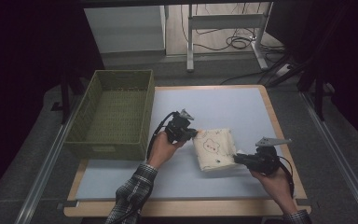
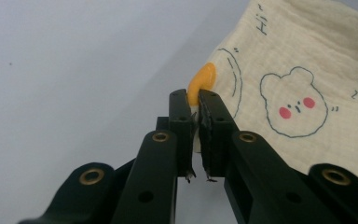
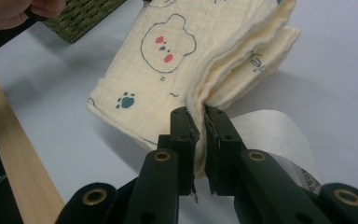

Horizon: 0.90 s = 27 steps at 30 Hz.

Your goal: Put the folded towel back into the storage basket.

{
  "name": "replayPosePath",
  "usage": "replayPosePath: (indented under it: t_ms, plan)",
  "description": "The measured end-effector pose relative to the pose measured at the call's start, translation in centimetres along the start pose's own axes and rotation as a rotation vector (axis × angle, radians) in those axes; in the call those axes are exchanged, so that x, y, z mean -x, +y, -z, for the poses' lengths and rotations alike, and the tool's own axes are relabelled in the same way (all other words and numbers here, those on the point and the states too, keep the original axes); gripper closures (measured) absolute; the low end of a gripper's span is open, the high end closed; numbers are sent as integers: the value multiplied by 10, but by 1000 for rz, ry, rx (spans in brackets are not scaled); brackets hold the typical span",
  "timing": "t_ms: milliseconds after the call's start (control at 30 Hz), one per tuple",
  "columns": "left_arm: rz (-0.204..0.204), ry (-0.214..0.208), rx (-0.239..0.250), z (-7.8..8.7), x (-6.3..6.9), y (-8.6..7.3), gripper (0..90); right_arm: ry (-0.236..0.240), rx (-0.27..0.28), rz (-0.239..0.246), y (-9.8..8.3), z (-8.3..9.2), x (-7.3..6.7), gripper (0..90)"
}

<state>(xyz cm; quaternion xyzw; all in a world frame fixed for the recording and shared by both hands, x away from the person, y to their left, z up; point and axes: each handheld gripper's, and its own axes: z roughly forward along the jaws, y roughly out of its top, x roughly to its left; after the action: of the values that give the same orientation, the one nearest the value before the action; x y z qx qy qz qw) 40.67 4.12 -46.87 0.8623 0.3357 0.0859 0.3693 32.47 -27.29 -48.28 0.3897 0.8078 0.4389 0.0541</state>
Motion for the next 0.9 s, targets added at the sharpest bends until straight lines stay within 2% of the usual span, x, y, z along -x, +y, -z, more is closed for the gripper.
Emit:
replayPosePath:
  t_ms: [733, 900]
  plan:
    - [-29, 108, -98, 46, -20, 11, 841, 63, 18, 30, 41, -19, -20, 821]
    - [-37, 139, -107, 58, -26, 13, 842, 74, 16, 40, 53, -25, -25, 821]
